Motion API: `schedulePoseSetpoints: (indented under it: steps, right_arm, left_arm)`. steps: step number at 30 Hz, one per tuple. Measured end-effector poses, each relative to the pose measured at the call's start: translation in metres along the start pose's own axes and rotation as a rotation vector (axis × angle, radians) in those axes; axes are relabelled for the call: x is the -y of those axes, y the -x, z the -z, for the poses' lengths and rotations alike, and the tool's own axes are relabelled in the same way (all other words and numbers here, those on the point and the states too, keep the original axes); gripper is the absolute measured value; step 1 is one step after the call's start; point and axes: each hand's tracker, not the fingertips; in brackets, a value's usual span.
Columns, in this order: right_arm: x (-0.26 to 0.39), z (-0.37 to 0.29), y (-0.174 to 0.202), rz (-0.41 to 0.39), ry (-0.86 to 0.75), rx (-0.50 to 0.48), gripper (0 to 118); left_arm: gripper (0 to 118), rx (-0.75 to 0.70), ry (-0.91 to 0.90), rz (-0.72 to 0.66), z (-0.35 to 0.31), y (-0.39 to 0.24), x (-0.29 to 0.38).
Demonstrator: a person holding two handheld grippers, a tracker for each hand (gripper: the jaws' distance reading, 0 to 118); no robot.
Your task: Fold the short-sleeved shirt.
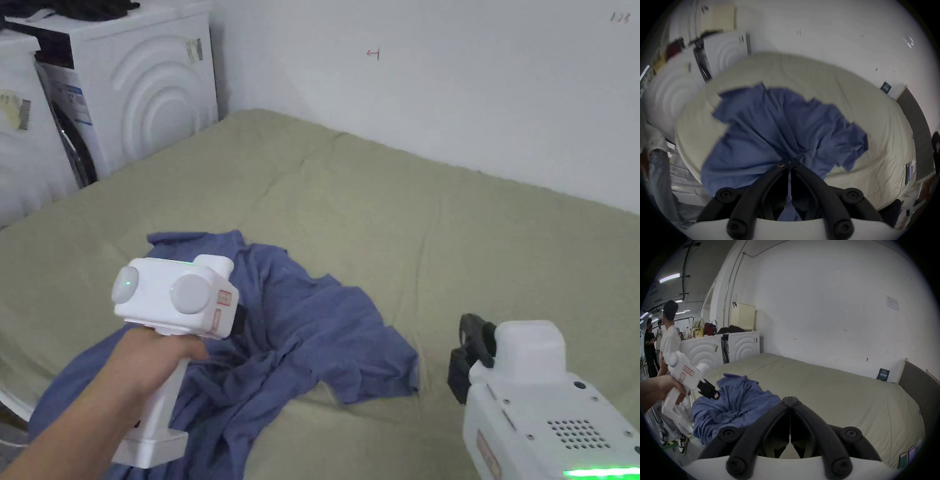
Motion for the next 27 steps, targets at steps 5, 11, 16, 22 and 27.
schedulePoseSetpoints:
  steps: [5,11,16,22,27]
  right_arm:
    - [0.012,0.033,-0.007,-0.005,0.051,0.01,1]
    - [0.021,0.045,-0.014,0.009,0.076,0.031,1]
    - [0.026,0.046,-0.017,0.007,0.094,0.033,1]
    - [0.027,0.046,-0.017,0.002,0.096,0.031,1]
    - [0.027,0.044,-0.021,0.001,0.1,0.043,1]
  left_arm:
    - [6,0.0,0.034,0.056,0.053,-0.007,-0.007]
    - [118,-0.024,-0.018,0.091,0.091,-0.013,-0.034]
    - [118,-0.048,0.042,0.118,0.115,-0.023,-0.025]
    - [118,-0.063,0.05,0.102,0.117,-0.021,-0.006]
    - [33,-0.056,0.09,0.166,0.114,-0.027,0.006]
